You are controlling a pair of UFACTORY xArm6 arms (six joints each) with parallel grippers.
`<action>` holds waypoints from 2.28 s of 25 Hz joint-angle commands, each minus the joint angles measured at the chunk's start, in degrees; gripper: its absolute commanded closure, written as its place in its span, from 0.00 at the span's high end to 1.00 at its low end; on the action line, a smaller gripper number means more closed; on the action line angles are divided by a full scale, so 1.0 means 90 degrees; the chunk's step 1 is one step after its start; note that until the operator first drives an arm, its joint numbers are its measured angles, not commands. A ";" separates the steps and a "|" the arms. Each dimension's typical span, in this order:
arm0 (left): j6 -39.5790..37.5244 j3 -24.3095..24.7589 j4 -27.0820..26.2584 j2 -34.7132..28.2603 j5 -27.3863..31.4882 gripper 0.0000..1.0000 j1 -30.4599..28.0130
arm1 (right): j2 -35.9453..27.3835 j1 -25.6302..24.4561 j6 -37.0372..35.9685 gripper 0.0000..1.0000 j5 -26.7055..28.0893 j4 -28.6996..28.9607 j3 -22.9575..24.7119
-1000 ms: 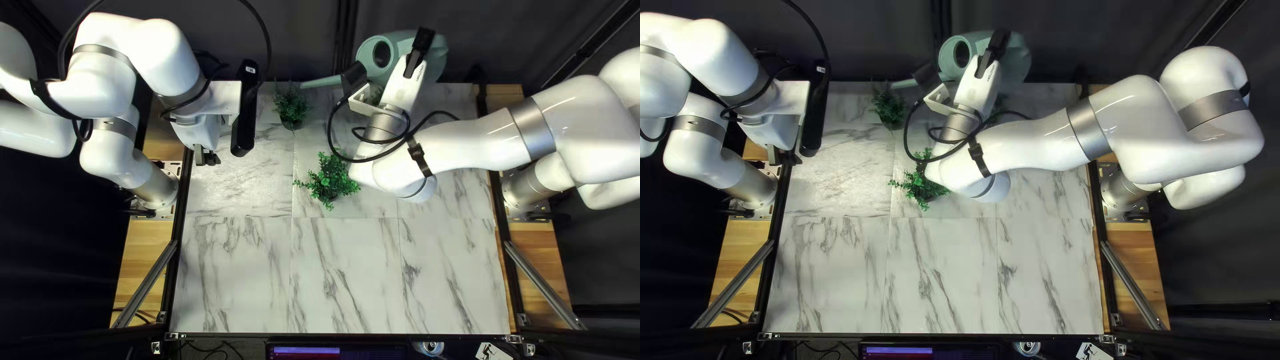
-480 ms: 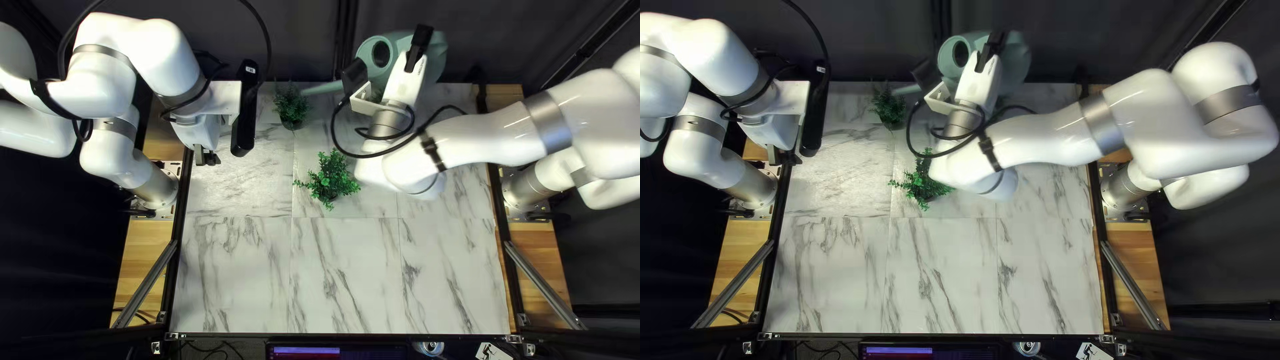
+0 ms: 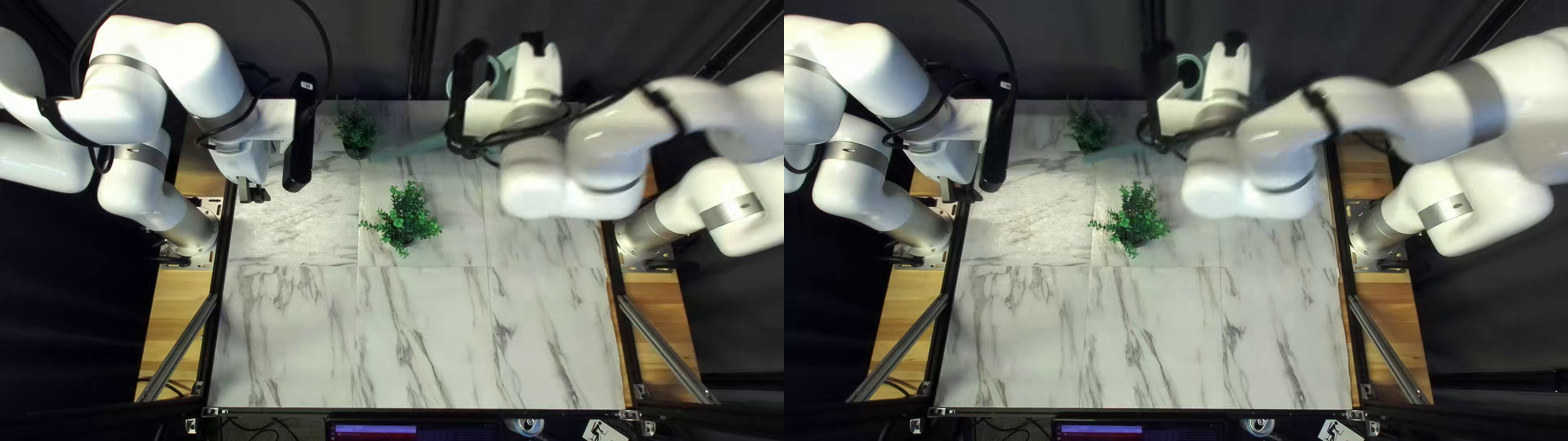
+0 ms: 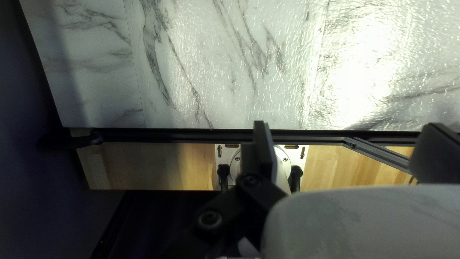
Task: Lift water spout off of table. Pick up water spout to simulate watering fake plants
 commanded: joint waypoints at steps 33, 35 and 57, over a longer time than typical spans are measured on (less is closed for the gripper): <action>0.0000 0.0000 0.0000 0.0000 0.0000 1.00 0.0000 | -0.3709 -0.0651 0.1038 0.00 0.1673 0.0196 0.3128; 0.0000 0.0000 0.0000 0.0000 0.0000 1.00 0.0000 | -0.3787 -0.0702 0.1076 0.00 0.1701 -0.0015 0.3439; 0.0000 0.0000 0.0000 0.0000 0.0000 1.00 0.0000 | -0.4425 0.0291 0.0462 0.00 0.3092 -0.0660 0.4684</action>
